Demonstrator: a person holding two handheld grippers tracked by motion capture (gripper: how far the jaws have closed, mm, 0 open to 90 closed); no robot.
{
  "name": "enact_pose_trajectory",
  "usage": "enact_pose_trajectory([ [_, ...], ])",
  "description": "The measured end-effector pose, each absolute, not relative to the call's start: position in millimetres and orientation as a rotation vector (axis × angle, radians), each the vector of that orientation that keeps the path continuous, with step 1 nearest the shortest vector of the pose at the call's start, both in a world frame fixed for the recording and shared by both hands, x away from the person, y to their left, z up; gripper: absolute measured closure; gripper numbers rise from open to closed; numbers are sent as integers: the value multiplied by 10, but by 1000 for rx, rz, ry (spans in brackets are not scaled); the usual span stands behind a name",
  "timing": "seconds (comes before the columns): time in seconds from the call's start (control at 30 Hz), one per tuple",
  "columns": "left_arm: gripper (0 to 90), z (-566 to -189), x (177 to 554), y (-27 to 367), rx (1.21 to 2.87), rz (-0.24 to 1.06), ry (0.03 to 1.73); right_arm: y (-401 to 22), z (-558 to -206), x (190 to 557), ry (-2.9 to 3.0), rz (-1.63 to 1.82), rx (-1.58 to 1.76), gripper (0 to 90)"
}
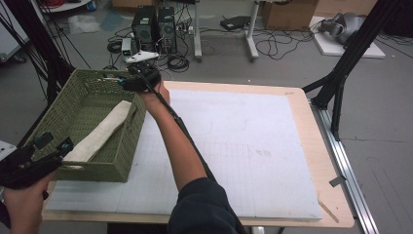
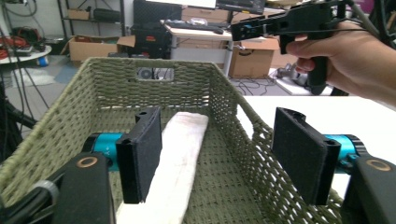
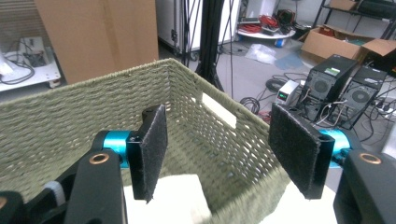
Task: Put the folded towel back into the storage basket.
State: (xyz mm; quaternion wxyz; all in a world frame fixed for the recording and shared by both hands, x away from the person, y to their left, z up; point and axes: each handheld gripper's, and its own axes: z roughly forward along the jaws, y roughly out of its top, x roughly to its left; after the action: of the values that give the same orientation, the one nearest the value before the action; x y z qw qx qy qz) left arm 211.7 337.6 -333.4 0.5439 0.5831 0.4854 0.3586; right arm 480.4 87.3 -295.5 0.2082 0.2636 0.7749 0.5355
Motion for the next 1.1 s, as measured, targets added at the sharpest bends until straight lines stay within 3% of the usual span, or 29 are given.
enact_pose_trajectory([
  [0.23, 161, -3306, 2162, 3229, 1370, 817, 1141, 443, -3024, 4673, 2199, 1495, 727, 292],
  [0.7, 171, -3335, 2338, 2875, 1467, 695, 1030, -381, -3142, 4399, 2224, 1497, 764, 177],
  [1.1, 180, -3327, 2419, 2588, 1507, 640, 950, -1149, -3209, 4096, 2169, 1439, 809, 159],
])
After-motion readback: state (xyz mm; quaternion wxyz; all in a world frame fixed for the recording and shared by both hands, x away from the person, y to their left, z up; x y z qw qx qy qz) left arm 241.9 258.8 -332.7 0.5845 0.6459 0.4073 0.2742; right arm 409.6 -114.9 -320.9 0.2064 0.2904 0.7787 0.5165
